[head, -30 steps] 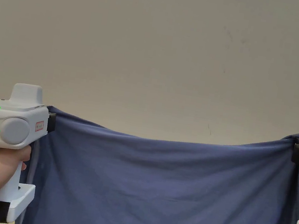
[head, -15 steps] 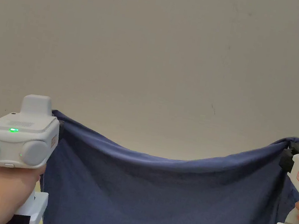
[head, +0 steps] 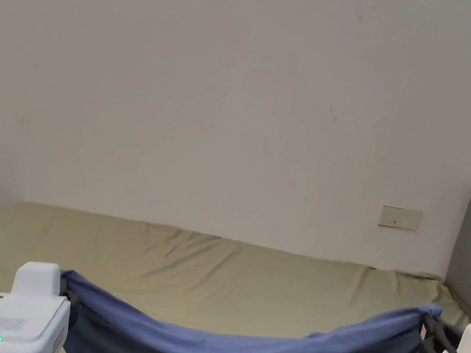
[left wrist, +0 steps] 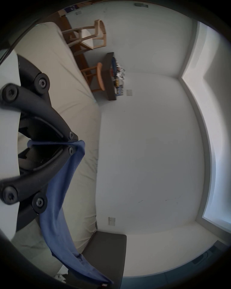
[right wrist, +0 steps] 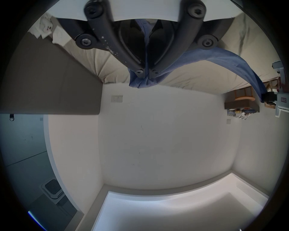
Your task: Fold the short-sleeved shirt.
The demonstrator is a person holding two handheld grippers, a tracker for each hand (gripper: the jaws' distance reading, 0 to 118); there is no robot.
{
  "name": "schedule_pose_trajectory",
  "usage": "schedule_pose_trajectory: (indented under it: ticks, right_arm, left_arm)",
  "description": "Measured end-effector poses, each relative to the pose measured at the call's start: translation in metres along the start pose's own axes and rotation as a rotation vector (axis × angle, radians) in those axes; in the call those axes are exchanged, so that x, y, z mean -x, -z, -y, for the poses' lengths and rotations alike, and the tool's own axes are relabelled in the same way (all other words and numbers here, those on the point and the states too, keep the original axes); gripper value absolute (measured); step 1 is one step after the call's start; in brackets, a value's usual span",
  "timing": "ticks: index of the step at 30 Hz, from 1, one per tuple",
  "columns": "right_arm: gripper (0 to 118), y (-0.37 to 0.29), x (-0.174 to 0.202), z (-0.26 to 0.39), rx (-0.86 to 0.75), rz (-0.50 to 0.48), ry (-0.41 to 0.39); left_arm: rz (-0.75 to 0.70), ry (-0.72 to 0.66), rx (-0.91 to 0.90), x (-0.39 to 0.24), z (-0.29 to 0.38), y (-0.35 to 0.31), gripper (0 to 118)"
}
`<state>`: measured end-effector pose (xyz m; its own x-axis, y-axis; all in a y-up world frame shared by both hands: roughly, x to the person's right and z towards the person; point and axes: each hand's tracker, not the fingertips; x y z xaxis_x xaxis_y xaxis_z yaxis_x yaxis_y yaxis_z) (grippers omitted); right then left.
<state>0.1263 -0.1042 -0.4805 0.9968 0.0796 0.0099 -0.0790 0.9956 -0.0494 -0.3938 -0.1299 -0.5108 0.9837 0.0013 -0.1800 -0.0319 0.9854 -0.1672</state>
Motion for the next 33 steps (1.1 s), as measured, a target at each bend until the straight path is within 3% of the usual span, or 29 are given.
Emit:
schedule_pose_trajectory:
  ticks: [9,15,17,21,29,31,33]
  right_arm:
    - [7,-0.165,-0.002,0.083,0.21,-0.069,0.002]
    - [7,-0.246,0.0,0.124,0.344,-0.139,-0.102]
    - [7,-0.262,0.0,0.138,0.389,-0.146,-0.136]
    - [7,-0.274,-0.003,0.164,0.514,-0.146,-0.105]
    - [7,-0.251,0.005,0.2,0.721,-0.164,-0.166]
    - [7,-0.245,0.005,0.207,0.761,-0.159,-0.169]
    - [21,-0.241,0.004,0.218,0.785,-0.154,-0.161]
  left_arm:
    - [0.004,-0.101,0.146,0.055,0.091,-0.127,1]
    - [0.025,-0.073,0.197,0.081,0.144,-0.191,1]
    - [0.036,-0.052,0.217,0.086,0.157,-0.206,1]
    - [0.056,0.041,0.273,0.087,0.181,-0.225,1]
    - [0.062,0.108,0.457,0.081,0.23,-0.204,1]
    - [0.06,0.132,0.524,0.08,0.239,-0.194,16]
    - [0.049,0.131,0.581,0.079,0.246,-0.187,69]
